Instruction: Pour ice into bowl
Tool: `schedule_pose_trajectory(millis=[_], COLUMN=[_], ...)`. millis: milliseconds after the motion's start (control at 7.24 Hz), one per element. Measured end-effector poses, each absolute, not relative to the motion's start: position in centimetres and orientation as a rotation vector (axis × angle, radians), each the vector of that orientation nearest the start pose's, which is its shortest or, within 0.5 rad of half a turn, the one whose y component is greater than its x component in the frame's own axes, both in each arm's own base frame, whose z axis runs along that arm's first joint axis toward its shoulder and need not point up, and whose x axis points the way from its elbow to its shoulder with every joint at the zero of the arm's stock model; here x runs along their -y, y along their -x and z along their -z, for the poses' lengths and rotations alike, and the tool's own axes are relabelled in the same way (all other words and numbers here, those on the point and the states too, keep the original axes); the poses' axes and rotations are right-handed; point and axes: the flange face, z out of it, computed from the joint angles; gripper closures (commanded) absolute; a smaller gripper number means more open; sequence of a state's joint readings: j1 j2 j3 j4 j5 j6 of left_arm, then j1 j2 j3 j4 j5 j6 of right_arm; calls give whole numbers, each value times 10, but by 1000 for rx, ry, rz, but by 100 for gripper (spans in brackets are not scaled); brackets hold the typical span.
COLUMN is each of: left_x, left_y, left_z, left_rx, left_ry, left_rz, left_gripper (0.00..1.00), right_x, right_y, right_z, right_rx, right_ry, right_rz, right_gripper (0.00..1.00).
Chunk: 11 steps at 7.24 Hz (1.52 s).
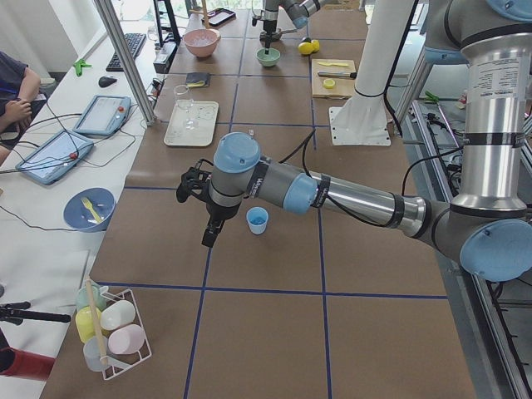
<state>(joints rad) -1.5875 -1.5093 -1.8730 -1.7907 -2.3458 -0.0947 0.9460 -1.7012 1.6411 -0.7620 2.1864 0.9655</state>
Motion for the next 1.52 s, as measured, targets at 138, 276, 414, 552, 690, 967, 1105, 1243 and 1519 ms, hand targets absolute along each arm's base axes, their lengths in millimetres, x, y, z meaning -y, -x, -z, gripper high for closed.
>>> schedule_pose_trajectory(millis=[138,276,414,552,690,967,1105,1243,1519], left_x=[465,452,439,429,422,396,382,366,324], left_y=[63,51,43,30,1,-52,-72,-96,-154], left_z=[-513,-519,-525,-529,-530,-534,-530,-521,-503], left_rx=[-792,-815,-824,-827,-841,-872,-896,-914,-930], left_ry=[-446,-480,-513,-536,-551,-591,-595,-583,-544], left_rz=[-38,-21,-15,5,51,130,157,188,272], left_gripper=[15,29,26,13,3,0,0,0,0], right_x=[411,406,403,403,403,402,401,402,413], right_y=[209,206,204,204,205,207,209,212,227], right_z=[-608,-611,-610,-609,-603,-574,-555,-526,-425], right_rx=[914,911,912,915,922,968,1000,1024,1024], right_ry=[-74,-66,-64,-64,-65,-49,-29,-4,54], right_rz=[-84,-84,-81,-80,-81,-107,-131,-157,-211], right_gripper=[100,100,100,100,100,100,100,100,100])
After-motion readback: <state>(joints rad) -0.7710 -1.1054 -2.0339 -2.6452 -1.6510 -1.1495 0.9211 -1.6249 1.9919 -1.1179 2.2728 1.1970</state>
